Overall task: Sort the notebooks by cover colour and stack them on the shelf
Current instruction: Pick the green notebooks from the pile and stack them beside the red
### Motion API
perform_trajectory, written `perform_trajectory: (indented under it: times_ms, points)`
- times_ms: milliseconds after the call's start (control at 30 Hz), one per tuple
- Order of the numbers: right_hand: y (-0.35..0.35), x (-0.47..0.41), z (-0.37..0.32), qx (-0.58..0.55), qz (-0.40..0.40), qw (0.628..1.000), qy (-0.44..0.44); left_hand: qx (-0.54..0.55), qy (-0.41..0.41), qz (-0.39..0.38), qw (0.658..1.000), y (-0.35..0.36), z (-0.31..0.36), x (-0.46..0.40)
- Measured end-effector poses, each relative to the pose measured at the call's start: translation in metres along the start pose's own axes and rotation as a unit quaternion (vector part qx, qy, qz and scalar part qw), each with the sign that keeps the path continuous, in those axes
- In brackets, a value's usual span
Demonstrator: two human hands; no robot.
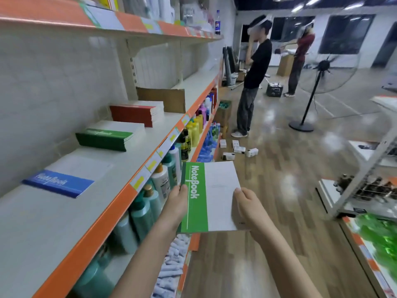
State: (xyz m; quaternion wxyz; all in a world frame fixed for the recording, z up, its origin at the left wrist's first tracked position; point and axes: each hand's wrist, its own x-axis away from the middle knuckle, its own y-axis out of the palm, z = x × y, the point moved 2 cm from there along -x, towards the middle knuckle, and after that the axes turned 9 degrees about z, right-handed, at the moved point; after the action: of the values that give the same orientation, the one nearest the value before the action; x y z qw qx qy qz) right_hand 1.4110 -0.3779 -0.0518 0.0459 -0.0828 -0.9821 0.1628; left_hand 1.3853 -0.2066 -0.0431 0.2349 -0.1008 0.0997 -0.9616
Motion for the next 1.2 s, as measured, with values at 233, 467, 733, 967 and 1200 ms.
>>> perform_trajectory:
  times_ms: [233, 467, 733, 967, 1200]
  points:
    - [0.027, -0.090, -0.048, 0.025, -0.021, 0.999, -0.042, -0.014, 0.007, 0.031, 0.999, 0.011, 0.035, -0.089]
    - [0.068, -0.160, -0.082, 0.028, -0.080, 0.994, -0.073, 0.031, 0.022, 0.102, 0.994, 0.008, 0.057, -0.153]
    - [0.131, -0.194, -0.109, 0.020, -0.151, 0.984, -0.089, 0.051, 0.000, 0.179, 0.983, -0.031, 0.063, -0.190]
    - [0.193, -0.228, -0.141, 0.001, -0.264, 0.958, -0.115, 0.072, -0.029, 0.279, 0.957, -0.062, 0.067, -0.227]
    - [0.256, -0.269, -0.176, 0.002, -0.369, 0.917, -0.150, 0.102, -0.068, 0.362, 0.924, -0.083, 0.081, -0.260]
